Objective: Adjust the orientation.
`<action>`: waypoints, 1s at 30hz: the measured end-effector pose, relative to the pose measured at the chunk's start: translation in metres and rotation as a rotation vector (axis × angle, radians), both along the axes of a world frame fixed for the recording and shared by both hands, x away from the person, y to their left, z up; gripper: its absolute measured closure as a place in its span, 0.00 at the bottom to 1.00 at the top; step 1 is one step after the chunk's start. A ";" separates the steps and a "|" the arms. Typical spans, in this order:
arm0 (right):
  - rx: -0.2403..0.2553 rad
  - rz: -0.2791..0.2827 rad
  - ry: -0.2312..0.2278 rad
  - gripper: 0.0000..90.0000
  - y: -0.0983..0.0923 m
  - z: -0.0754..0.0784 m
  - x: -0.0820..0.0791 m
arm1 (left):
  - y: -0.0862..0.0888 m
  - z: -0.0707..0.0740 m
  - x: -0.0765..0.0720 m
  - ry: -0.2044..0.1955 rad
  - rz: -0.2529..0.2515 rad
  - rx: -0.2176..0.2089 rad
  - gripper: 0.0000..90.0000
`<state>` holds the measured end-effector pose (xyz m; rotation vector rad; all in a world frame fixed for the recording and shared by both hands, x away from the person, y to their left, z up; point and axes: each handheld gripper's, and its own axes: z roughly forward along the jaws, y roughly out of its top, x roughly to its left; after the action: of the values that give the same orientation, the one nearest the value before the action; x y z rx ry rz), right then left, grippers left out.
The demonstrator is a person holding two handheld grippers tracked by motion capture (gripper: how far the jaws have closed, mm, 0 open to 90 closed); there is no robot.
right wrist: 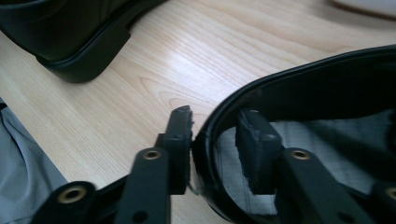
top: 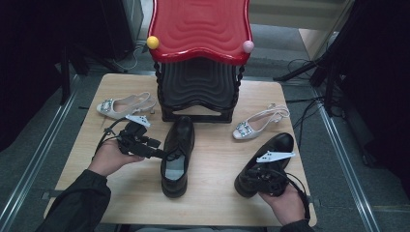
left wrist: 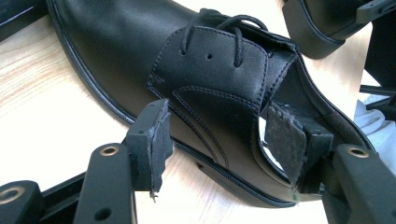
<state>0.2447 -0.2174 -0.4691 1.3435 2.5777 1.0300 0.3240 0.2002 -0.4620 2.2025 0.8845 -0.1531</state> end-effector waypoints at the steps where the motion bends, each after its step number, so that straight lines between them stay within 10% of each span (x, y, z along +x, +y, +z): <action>1: 0.001 -0.006 0.014 0.78 0.001 -0.001 0.001 | 0.000 0.000 0.000 -0.001 -0.002 0.004 0.45; 9: 0.073 -0.037 0.054 0.76 0.005 -0.006 0.011 | 0.000 -0.001 0.000 -0.001 -0.003 0.011 0.45; 30: 0.052 -0.107 0.066 0.89 0.020 0.005 0.006 | 0.002 -0.001 0.001 -0.005 0.008 0.006 0.45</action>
<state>0.2507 -0.1972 -0.4642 1.5351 2.5090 1.0587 0.3245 0.2023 -0.4631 2.2035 0.8915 -0.1414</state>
